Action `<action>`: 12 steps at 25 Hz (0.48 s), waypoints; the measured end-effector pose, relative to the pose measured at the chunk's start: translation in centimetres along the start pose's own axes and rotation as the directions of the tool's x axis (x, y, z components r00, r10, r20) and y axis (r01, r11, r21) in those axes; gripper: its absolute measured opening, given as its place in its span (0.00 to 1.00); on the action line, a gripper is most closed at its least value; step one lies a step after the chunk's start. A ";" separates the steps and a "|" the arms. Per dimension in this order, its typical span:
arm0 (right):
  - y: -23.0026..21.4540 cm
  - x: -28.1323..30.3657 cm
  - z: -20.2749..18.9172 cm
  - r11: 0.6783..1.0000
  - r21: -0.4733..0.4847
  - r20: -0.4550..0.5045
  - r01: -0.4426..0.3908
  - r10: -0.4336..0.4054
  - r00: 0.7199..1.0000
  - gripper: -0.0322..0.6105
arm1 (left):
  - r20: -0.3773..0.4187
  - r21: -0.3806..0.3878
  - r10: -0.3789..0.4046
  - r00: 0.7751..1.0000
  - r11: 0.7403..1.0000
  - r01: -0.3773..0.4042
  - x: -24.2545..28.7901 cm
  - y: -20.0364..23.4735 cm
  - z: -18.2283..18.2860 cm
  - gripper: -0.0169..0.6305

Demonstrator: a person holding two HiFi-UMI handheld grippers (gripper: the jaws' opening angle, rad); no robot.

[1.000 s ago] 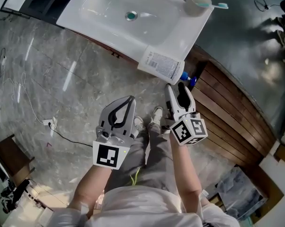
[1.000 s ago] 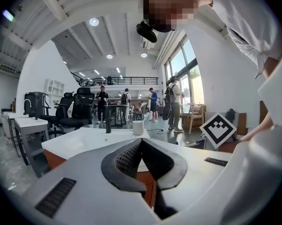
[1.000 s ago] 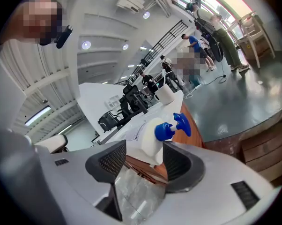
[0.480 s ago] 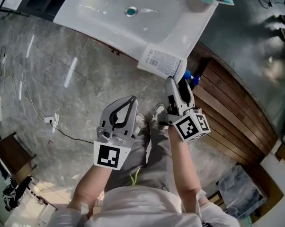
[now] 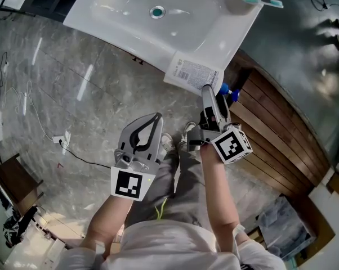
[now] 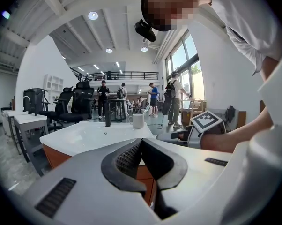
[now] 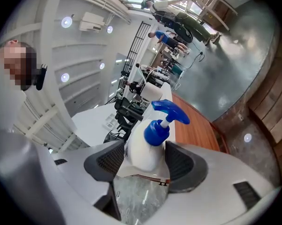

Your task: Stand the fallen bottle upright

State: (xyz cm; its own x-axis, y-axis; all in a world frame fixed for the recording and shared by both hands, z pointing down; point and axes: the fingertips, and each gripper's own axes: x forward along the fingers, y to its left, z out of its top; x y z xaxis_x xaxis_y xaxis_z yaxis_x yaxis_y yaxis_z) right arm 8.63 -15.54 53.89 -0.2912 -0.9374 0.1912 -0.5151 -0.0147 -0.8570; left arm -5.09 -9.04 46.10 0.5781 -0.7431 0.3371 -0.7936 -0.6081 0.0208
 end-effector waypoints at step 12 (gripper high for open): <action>-0.1 0.0 -0.1 0.998 -0.062 0.000 -0.020 0.020 1.000 0.44 | -0.001 -0.008 0.011 1.000 1.000 -0.011 0.5 0.4 -0.5 0.05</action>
State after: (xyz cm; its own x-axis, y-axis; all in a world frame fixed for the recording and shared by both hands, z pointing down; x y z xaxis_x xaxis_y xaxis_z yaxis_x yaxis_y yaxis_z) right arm 8.60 -15.48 54.02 -0.3012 -0.9375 0.1741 -0.5580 0.0252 -0.8295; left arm -5.18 -9.53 46.73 0.5692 -0.7495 0.3380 -0.8015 -0.5975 0.0250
